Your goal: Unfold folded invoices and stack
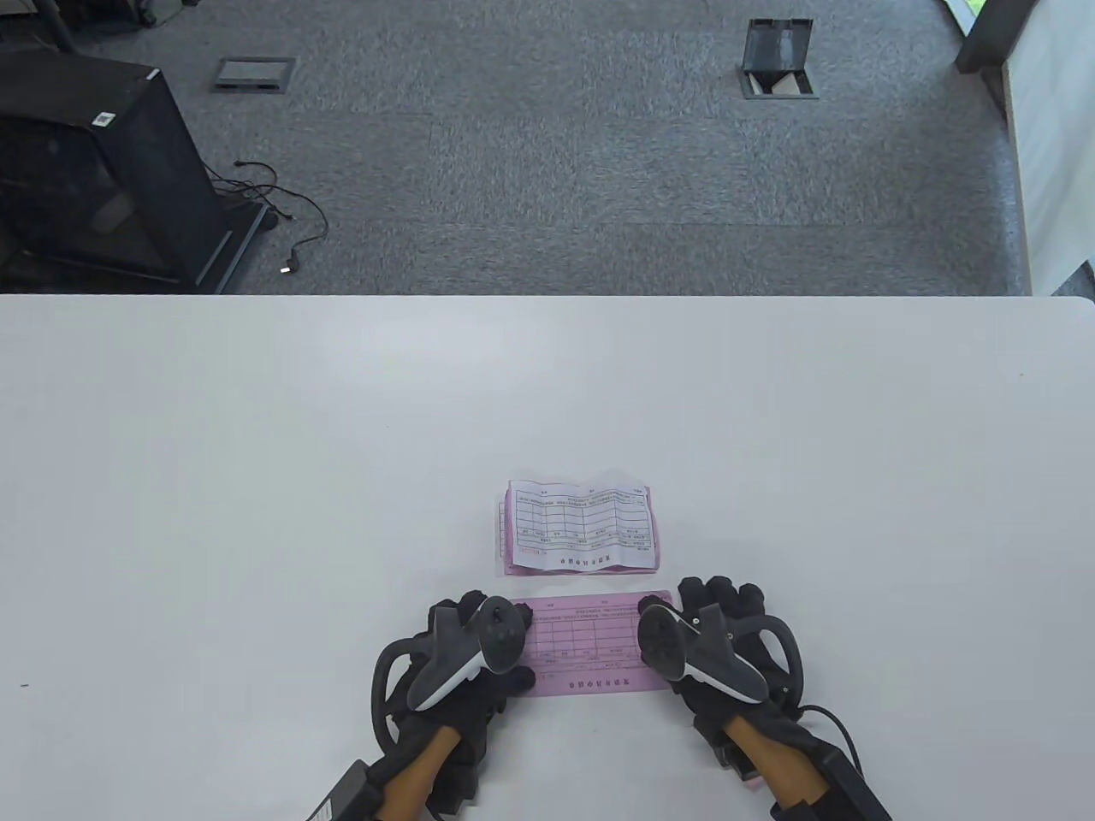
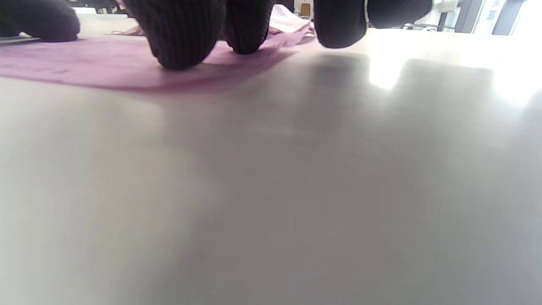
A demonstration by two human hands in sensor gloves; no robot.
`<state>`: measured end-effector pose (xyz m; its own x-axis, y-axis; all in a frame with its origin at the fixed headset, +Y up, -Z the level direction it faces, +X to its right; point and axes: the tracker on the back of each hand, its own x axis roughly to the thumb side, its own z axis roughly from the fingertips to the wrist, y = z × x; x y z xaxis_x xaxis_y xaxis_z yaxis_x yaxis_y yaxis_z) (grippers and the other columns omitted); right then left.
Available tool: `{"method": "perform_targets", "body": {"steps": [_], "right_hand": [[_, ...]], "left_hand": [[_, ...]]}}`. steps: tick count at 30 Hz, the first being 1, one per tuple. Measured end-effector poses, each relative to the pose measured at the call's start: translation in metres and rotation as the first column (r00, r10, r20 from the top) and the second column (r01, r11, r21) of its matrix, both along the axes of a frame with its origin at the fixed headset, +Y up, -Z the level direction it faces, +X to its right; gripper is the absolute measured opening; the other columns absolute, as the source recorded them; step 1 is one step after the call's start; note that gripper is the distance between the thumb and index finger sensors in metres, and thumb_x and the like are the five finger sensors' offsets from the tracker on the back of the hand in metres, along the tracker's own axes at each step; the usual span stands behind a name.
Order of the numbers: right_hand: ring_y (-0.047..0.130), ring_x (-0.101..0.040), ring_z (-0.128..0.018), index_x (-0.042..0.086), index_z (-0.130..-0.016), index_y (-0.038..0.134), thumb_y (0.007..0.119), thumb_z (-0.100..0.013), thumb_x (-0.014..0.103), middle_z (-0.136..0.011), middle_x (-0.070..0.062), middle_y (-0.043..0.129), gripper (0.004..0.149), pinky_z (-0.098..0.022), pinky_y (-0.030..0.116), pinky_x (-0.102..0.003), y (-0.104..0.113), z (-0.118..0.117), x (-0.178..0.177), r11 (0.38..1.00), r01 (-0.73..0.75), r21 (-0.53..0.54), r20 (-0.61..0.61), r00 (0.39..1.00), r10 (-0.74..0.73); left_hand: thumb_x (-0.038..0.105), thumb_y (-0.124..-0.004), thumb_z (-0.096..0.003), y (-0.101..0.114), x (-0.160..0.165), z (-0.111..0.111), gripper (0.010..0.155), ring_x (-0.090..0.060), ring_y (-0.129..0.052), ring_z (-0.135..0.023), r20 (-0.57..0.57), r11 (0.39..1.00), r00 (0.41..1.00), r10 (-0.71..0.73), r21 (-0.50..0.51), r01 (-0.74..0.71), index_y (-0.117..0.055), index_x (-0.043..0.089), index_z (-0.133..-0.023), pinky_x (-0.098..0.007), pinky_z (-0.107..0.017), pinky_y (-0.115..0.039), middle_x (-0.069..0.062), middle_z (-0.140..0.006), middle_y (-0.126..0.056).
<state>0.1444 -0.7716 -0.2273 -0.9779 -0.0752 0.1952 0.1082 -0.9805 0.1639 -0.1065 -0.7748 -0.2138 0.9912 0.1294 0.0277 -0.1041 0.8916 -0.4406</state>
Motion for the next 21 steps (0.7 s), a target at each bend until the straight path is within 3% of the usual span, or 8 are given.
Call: {"method": "perform_targets", "body": {"steps": [14,21], "right_hand": [[0.053,-0.048,-0.096,0.037,-0.100,0.054,0.070,-0.045,0.051,-0.107,-0.019,0.055,0.059,-0.067,0.040,-0.074,-0.001,-0.001,0.019,1.000,0.023,-0.017,0.055,0.998,-0.022],[0.046,-0.047,-0.095,0.033,-0.102,0.050,0.068,-0.046,0.051,-0.107,-0.018,0.047,0.062,-0.067,0.040,-0.072,-0.003,-0.005,0.032,0.964,0.242,-0.113,0.155,0.962,-0.224]], "left_hand": [[0.052,-0.080,-0.0447,0.000,0.000,0.000,0.073,-0.043,-0.027,-0.107,0.001,1.000,1.000,-0.002,-0.004,0.002,-0.045,0.046,-0.109,-0.056,-0.074,-0.046,-0.010,-0.120,-0.027],[0.053,-0.079,-0.0449,0.000,0.000,0.001,0.073,-0.043,-0.027,-0.107,0.003,1.000,1.000,-0.003,-0.006,0.003,-0.044,0.046,-0.109,-0.056,-0.074,-0.046,-0.010,-0.121,-0.026]]}}
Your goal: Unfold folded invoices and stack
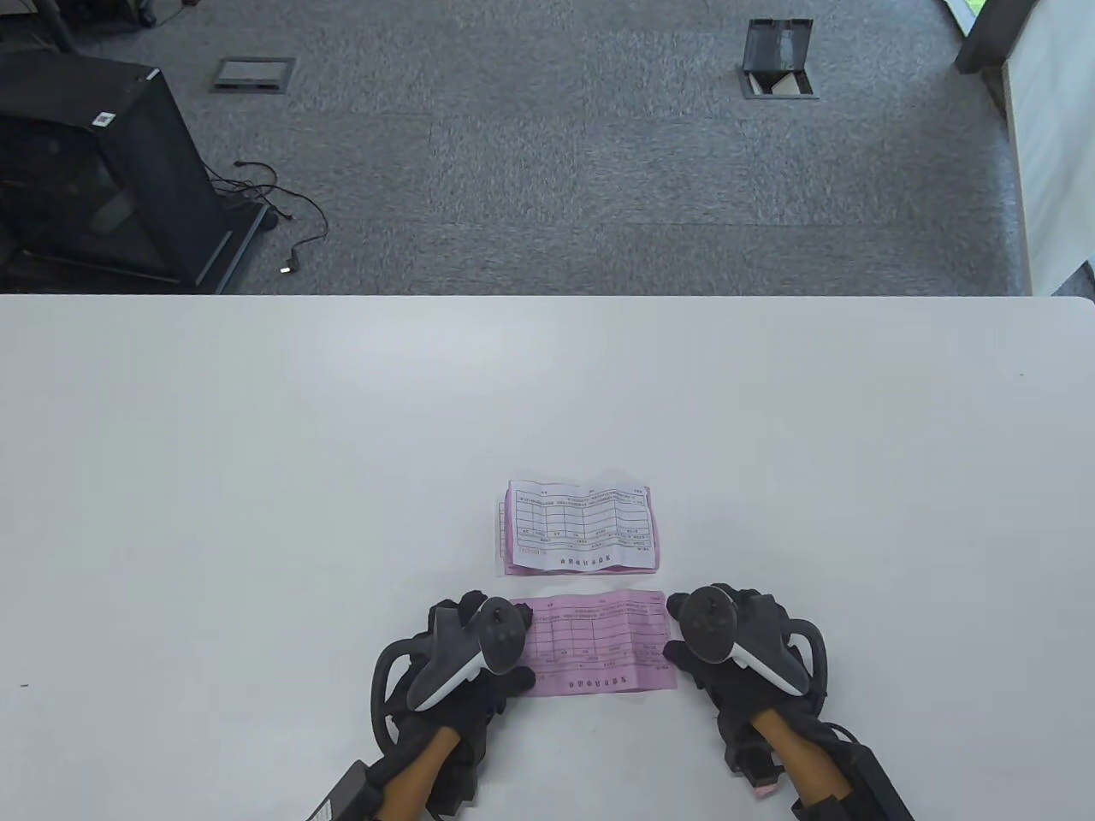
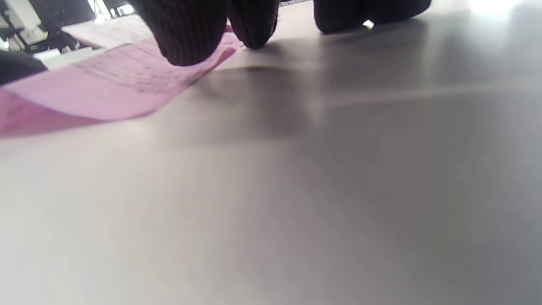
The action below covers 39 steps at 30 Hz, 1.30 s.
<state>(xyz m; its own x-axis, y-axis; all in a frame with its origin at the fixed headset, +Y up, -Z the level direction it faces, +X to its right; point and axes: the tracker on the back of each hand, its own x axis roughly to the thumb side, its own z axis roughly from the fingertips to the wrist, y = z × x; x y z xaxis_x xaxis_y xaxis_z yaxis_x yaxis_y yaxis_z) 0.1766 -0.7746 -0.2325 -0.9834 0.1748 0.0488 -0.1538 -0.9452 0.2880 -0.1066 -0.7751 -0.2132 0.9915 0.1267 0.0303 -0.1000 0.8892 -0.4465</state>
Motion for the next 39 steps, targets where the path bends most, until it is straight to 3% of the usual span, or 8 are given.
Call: {"method": "perform_targets", "body": {"steps": [7,14,22,30,39], "right_hand": [[0.043,-0.052,-0.094,0.023,-0.106,0.047,0.062,-0.045,0.058,-0.106,-0.023,0.046,0.072,-0.067,0.039,-0.071,-0.001,-0.001,-0.007,0.997,0.070,0.010,0.095,0.993,-0.071],[0.040,-0.055,-0.096,0.023,-0.109,0.041,0.065,-0.043,0.061,-0.108,-0.026,0.041,0.079,-0.068,0.039,-0.072,-0.006,-0.001,-0.034,0.994,-0.104,0.023,0.033,0.994,0.104],[0.050,-0.048,-0.096,0.018,-0.100,0.052,0.068,-0.050,0.049,-0.106,-0.018,0.049,0.061,-0.069,0.045,-0.067,-0.003,0.005,-0.038,0.989,-0.129,0.071,0.037,0.991,0.127],[0.046,-0.043,-0.099,0.021,-0.084,0.060,0.068,-0.052,0.049,-0.106,-0.010,0.047,0.043,-0.071,0.045,-0.065,-0.004,0.006,-0.033,0.995,-0.091,0.042,0.118,0.989,0.085],[0.036,-0.042,-0.100,0.023,-0.082,0.064,0.071,-0.053,0.042,-0.108,-0.010,0.043,0.036,-0.072,0.039,-0.065,-0.006,0.009,-0.024,0.995,0.098,0.026,0.198,0.975,-0.101]], "left_hand": [[0.052,-0.079,-0.0449,0.000,0.000,0.000,0.073,-0.043,-0.027,-0.106,0.001,1.000,1.000,0.000,0.000,0.000,-0.044,0.046,-0.109,-0.056,-0.074,-0.046,-0.010,-0.120,-0.027],[0.053,-0.079,-0.0449,0.000,0.000,0.000,0.073,-0.043,-0.027,-0.106,0.007,1.000,1.000,-0.001,0.004,0.001,-0.044,0.046,-0.109,-0.056,-0.074,-0.046,-0.010,-0.120,-0.027],[0.052,-0.079,-0.0450,0.000,0.001,0.000,0.073,-0.043,-0.027,-0.106,0.008,1.000,1.000,-0.002,0.006,0.002,-0.045,0.045,-0.109,-0.056,-0.074,-0.046,-0.011,-0.120,-0.027],[0.052,-0.079,-0.0450,-0.001,0.001,0.001,0.073,-0.043,-0.027,-0.107,0.008,1.000,1.000,-0.001,0.008,0.001,-0.045,0.045,-0.109,-0.056,-0.074,-0.046,-0.010,-0.121,-0.027],[0.052,-0.079,-0.0452,-0.001,0.001,0.001,0.073,-0.044,-0.027,-0.106,0.009,1.000,1.000,-0.002,0.009,0.002,-0.045,0.045,-0.109,-0.056,-0.074,-0.046,-0.011,-0.121,-0.027]]}}
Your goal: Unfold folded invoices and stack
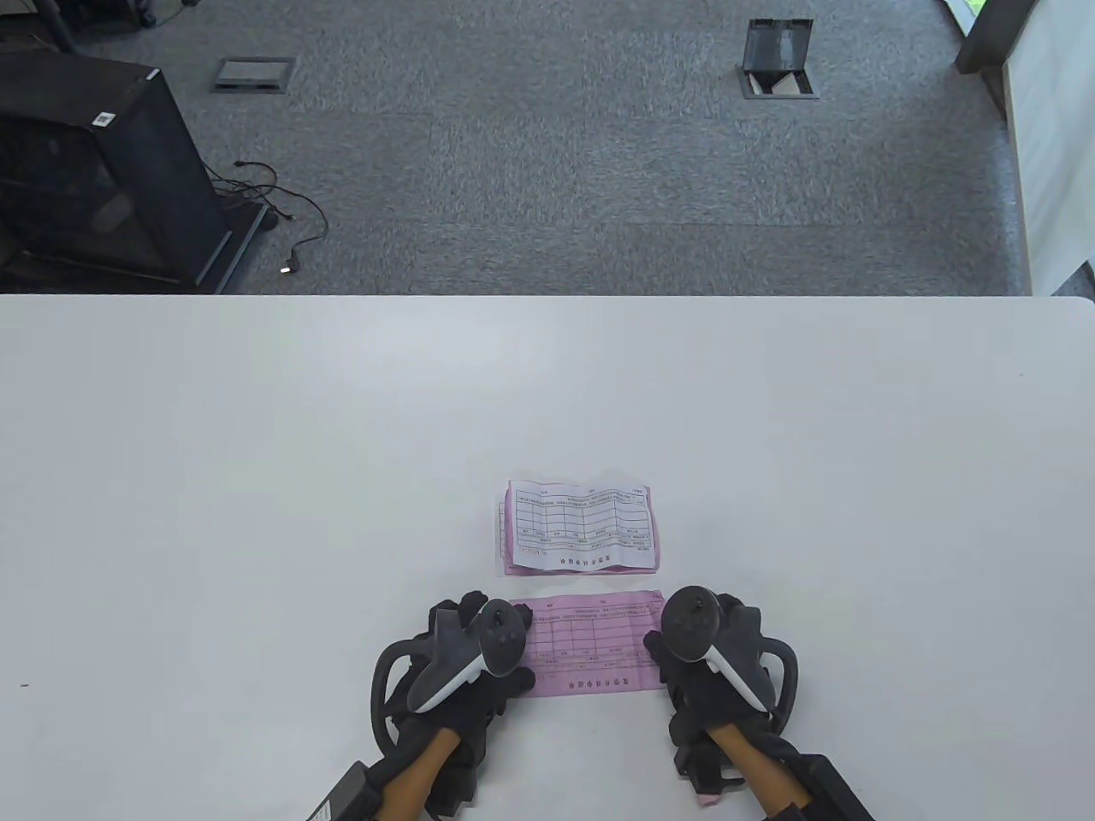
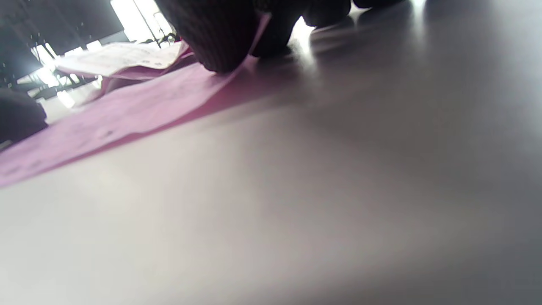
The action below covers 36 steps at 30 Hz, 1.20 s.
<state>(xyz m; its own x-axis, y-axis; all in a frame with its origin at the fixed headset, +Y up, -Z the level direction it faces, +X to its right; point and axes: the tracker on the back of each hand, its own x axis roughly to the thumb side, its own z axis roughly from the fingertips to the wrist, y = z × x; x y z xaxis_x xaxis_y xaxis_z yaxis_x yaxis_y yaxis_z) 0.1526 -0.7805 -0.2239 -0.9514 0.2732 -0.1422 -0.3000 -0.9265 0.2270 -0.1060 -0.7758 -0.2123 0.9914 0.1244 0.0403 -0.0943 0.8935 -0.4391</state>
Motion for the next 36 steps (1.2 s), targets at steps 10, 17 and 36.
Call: {"method": "perform_targets", "body": {"steps": [10,17,36], "right_hand": [[0.066,-0.042,-0.090,0.020,-0.074,0.076,0.077,-0.045,0.038,-0.094,-0.009,0.072,0.034,-0.066,0.051,-0.067,0.021,0.004,0.008,0.951,0.267,0.154,-0.035,0.964,-0.265],[0.069,-0.041,-0.088,0.018,-0.074,0.077,0.076,-0.046,0.036,-0.092,-0.009,0.074,0.034,-0.066,0.051,-0.067,0.052,0.014,-0.003,0.885,0.418,0.206,-0.185,0.904,-0.384],[0.063,-0.040,-0.093,0.027,-0.076,0.075,0.075,-0.046,0.038,-0.096,-0.007,0.072,0.033,-0.069,0.047,-0.068,0.107,0.032,-0.004,0.560,0.786,0.261,-0.553,0.597,-0.581]], "left_hand": [[0.052,-0.079,-0.0458,0.000,-0.002,0.002,0.074,-0.044,-0.024,-0.107,0.009,0.999,1.000,0.029,-0.015,-0.029,-0.044,0.044,-0.110,-0.056,-0.075,-0.043,-0.011,-0.121,-0.024],[0.052,-0.079,-0.0456,0.003,-0.009,0.002,0.075,-0.043,-0.025,-0.108,-0.015,0.994,0.994,0.108,-0.016,-0.108,-0.043,0.042,-0.111,-0.057,-0.075,-0.043,-0.013,-0.122,-0.027],[0.053,-0.088,-0.0413,0.018,-0.055,-0.004,0.105,-0.052,-0.041,-0.103,-0.099,0.547,0.543,0.834,0.010,-0.837,-0.019,0.019,-0.113,-0.058,-0.071,-0.055,-0.022,-0.121,-0.029]]}}
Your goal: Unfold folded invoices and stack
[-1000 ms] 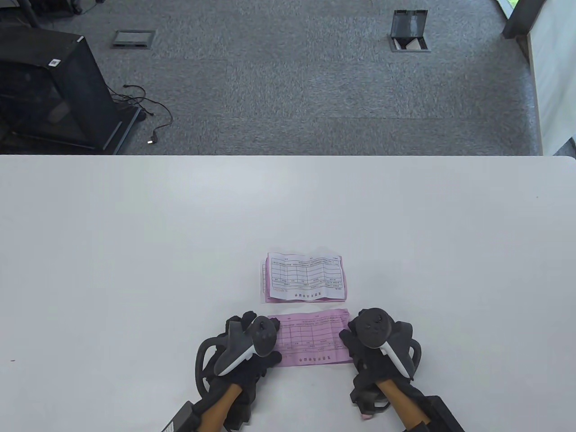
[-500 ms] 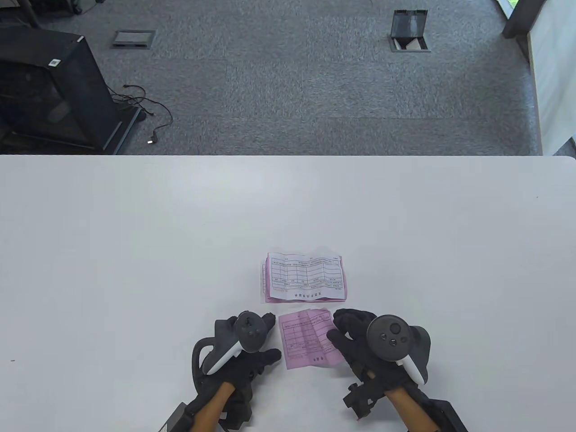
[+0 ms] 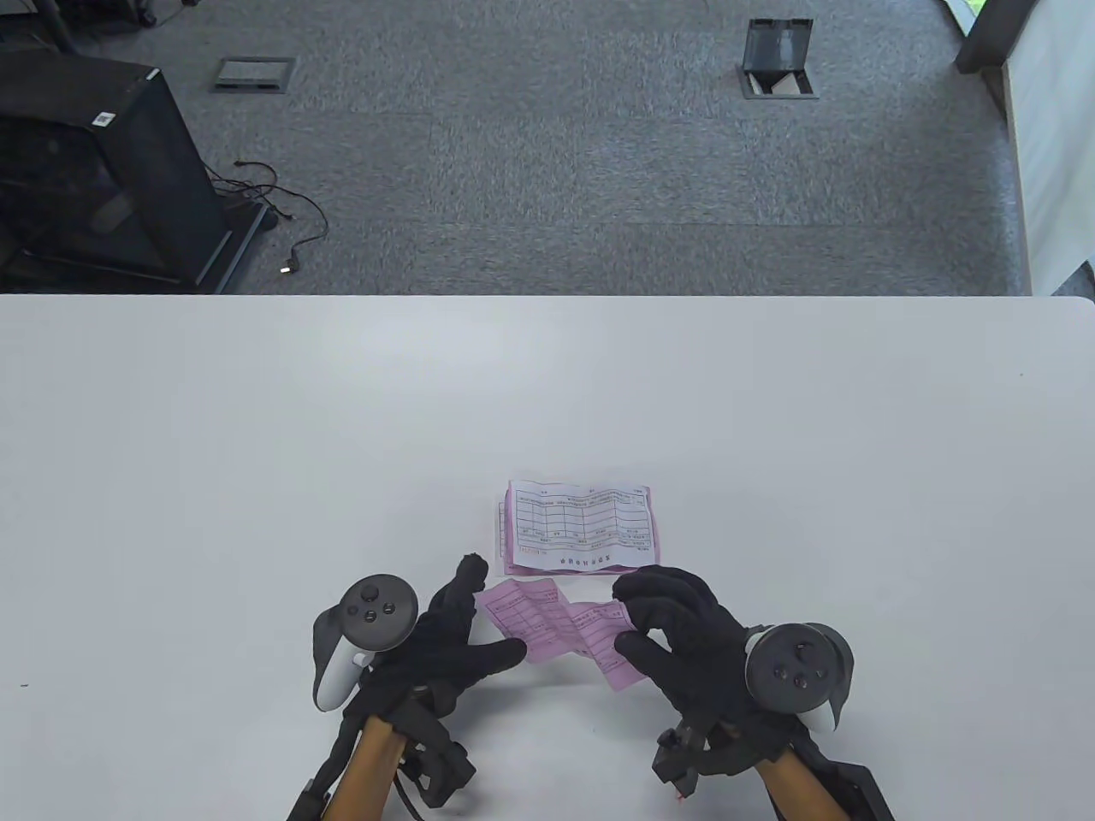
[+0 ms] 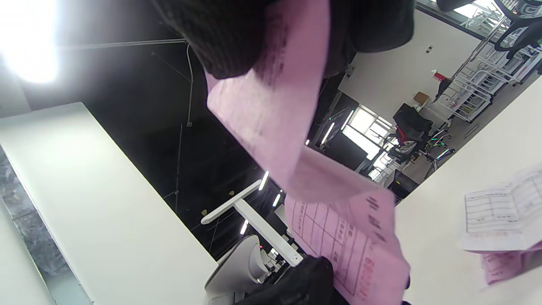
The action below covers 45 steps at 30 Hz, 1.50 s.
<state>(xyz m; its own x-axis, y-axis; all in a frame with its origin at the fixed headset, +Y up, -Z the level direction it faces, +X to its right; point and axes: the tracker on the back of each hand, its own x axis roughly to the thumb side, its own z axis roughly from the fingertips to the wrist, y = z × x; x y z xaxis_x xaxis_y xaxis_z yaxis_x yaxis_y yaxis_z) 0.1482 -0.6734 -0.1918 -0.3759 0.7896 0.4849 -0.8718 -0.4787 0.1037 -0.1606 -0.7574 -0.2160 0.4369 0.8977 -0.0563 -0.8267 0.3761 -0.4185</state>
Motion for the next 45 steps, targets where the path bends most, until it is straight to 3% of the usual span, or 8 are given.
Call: {"method": "perform_targets", "body": {"steps": [3,7,15,23,27,34,41,45], "right_hand": [[0.064,-0.039,-0.093,0.027,-0.077,0.074,0.075,-0.046,0.038,-0.095,-0.006,0.073,0.032,-0.069,0.048,-0.068,-0.002,-0.003,0.003,0.999,0.049,-0.013,-0.008,0.999,-0.049],[0.067,-0.039,-0.090,0.028,-0.077,0.073,0.075,-0.046,0.038,-0.092,-0.006,0.075,0.032,-0.068,0.049,-0.067,-0.008,-0.007,0.009,0.996,0.089,-0.030,0.043,0.995,-0.087],[0.078,-0.035,-0.079,0.027,-0.077,0.073,0.074,-0.047,0.038,-0.083,-0.006,0.082,0.033,-0.066,0.057,-0.062,-0.025,-0.021,0.023,0.995,0.049,-0.089,0.195,0.980,-0.031],[0.080,-0.034,-0.076,0.026,-0.078,0.073,0.074,-0.047,0.038,-0.082,-0.007,0.082,0.033,-0.065,0.059,-0.061,-0.047,-0.037,0.031,0.989,-0.006,-0.147,0.294,0.955,0.049],[0.081,-0.034,-0.075,0.026,-0.077,0.074,0.075,-0.047,0.038,-0.081,-0.007,0.084,0.033,-0.064,0.059,-0.062,-0.053,-0.043,0.033,0.981,-0.086,-0.172,0.343,0.929,0.142],[0.082,-0.034,-0.075,0.026,-0.078,0.074,0.076,-0.047,0.039,-0.080,-0.006,0.085,0.033,-0.065,0.059,-0.062,-0.054,-0.060,0.032,0.959,-0.122,-0.257,0.401,0.889,0.221],[0.080,-0.036,-0.077,0.029,-0.077,0.075,0.076,-0.047,0.041,-0.081,-0.007,0.084,0.033,-0.065,0.058,-0.063,-0.042,-0.092,0.018,0.900,-0.292,-0.324,0.457,0.785,0.419],[0.077,-0.040,-0.081,0.031,-0.077,0.076,0.076,-0.046,0.041,-0.084,-0.009,0.083,0.032,-0.065,0.056,-0.064,-0.046,-0.114,0.012,0.856,-0.350,-0.382,0.468,0.725,0.505]], "left_hand": [[0.050,-0.090,-0.0424,-0.002,0.002,0.000,0.085,-0.052,-0.049,-0.101,-0.038,0.989,0.990,0.138,0.066,-0.135,-0.048,0.022,-0.112,-0.056,-0.068,-0.059,-0.020,-0.119,-0.045],[0.040,-0.088,-0.0467,-0.001,0.002,0.004,0.041,-0.045,-0.067,-0.094,-0.170,0.974,0.966,0.195,0.150,-0.170,-0.086,0.029,-0.087,-0.049,-0.061,-0.070,-0.013,-0.104,-0.078],[0.037,-0.086,-0.0475,0.005,-0.002,0.006,0.040,-0.033,-0.091,-0.075,-0.259,0.966,0.950,0.173,0.235,-0.112,-0.086,0.022,-0.085,-0.040,-0.048,-0.081,-0.009,-0.081,-0.098],[0.036,-0.088,-0.0464,0.022,0.005,0.005,0.041,-0.026,-0.100,-0.056,-0.334,0.925,0.940,-0.074,0.328,0.189,-0.086,0.020,-0.084,-0.034,-0.036,-0.085,-0.005,-0.064,-0.106],[0.035,-0.089,-0.0457,0.027,0.011,-0.002,0.042,-0.025,-0.100,-0.056,-0.359,0.908,0.916,-0.179,0.298,0.294,-0.086,0.020,-0.084,-0.033,-0.035,-0.085,-0.005,-0.064,-0.106],[0.033,-0.091,-0.0454,0.027,0.017,-0.023,0.046,-0.026,-0.100,-0.056,-0.394,0.936,0.895,-0.208,0.186,0.299,-0.084,0.018,-0.088,-0.033,-0.034,-0.085,-0.005,-0.064,-0.106],[0.035,-0.092,-0.0448,0.045,0.032,-0.057,0.054,-0.019,-0.100,-0.040,-0.437,0.850,0.794,-0.423,0.113,0.515,-0.079,0.019,-0.095,-0.027,-0.025,-0.084,-0.006,-0.063,-0.105],[0.037,-0.092,-0.0444,0.052,0.046,-0.081,0.057,-0.016,-0.099,-0.038,-0.426,0.726,0.682,-0.594,0.082,0.683,-0.076,0.021,-0.097,-0.025,-0.024,-0.083,-0.004,-0.064,-0.104]]}}
